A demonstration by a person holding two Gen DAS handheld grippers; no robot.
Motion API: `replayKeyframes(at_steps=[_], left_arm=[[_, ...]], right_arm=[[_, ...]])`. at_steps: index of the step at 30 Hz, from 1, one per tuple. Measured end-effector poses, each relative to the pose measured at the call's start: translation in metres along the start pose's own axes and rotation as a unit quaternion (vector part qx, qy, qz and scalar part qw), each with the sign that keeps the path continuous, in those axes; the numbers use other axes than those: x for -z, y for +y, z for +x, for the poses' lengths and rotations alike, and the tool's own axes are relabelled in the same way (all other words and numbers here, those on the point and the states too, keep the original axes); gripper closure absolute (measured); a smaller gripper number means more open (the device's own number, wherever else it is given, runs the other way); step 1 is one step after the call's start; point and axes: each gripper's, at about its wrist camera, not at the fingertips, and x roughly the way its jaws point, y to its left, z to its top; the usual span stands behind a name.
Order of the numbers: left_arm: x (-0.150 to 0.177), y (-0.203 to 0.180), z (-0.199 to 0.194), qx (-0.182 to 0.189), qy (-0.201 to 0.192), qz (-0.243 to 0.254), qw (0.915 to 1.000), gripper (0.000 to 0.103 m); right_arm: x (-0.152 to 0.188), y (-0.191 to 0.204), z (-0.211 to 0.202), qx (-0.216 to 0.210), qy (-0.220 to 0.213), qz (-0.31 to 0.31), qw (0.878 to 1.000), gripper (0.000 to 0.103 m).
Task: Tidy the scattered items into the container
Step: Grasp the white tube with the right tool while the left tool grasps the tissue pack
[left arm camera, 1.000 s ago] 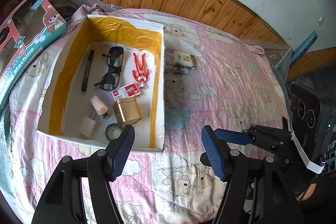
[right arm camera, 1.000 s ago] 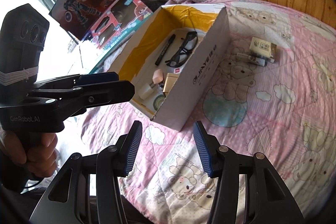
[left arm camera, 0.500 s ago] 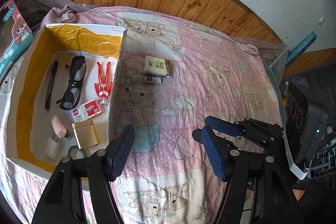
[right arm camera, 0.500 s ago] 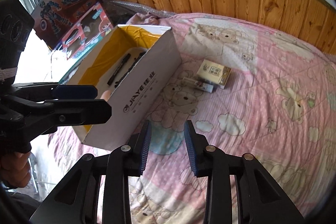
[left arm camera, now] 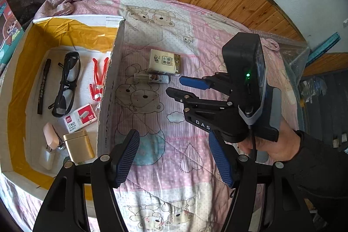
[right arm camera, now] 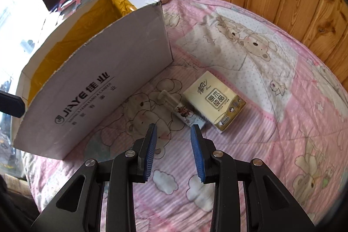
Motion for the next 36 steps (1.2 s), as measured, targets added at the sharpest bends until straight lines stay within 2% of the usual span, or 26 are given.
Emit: replayKeyframes(at_steps=[6, 9, 11, 13, 16, 19, 24, 27, 30, 31, 33, 36], left_arm=[[-0.027, 0.012, 0.008, -0.004, 0.000, -0.016, 0.9999, 0.036], [-0.041, 0.015, 0.017, -0.001, 0.000, -0.014, 0.9999, 0.036], [-0.049, 0.013, 0.026, -0.006, 0.003, -0.001, 1.0000, 0.036], [-0.060, 0.010, 0.036, -0.011, 0.007, 0.011, 0.9999, 0.036], [-0.079, 0.003, 0.053, -0.014, 0.014, 0.029, 0.9994, 0.036], [-0.093, -0.004, 0.074, -0.012, 0.026, 0.041, 0.9987, 0.036], [-0.112, -0.015, 0.125, -0.019, 0.053, 0.002, 0.9984, 0.036], [-0.122, -0.013, 0.155, -0.027, 0.057, -0.060, 0.9962, 0.036], [-0.130, -0.006, 0.180, -0.040, 0.055, -0.124, 0.9900, 0.036], [-0.133, -0.006, 0.186, -0.042, 0.049, -0.131, 0.9893, 0.036], [-0.138, -0.011, 0.194, -0.090, 0.033, -0.104, 0.9899, 0.035], [-0.138, -0.022, 0.205, -0.110, 0.030, -0.037, 0.9928, 0.033]], right_arm=[[-0.003, 0.004, 0.043, 0.015, 0.027, -0.108, 0.994, 0.068], [-0.002, 0.001, 0.049, 0.020, 0.011, -0.125, 0.992, 0.067], [-0.003, -0.015, 0.046, -0.013, 0.010, -0.084, 0.996, 0.084], [0.002, -0.035, 0.043, -0.045, 0.010, -0.032, 0.998, 0.089], [0.018, -0.066, 0.034, -0.098, 0.008, 0.055, 0.994, 0.090], [0.039, -0.088, 0.024, -0.128, 0.006, 0.123, 0.984, 0.090], [0.079, -0.111, -0.003, -0.135, -0.009, 0.205, 0.969, 0.090], [0.101, -0.123, -0.016, -0.128, -0.016, 0.248, 0.960, 0.090], [0.117, -0.132, -0.026, -0.120, -0.021, 0.276, 0.953, 0.090], [0.122, -0.134, -0.029, -0.118, -0.022, 0.284, 0.951, 0.090], [0.130, -0.137, -0.034, -0.114, -0.024, 0.297, 0.948, 0.091], [0.139, -0.140, -0.036, -0.112, -0.026, 0.307, 0.945, 0.090]])
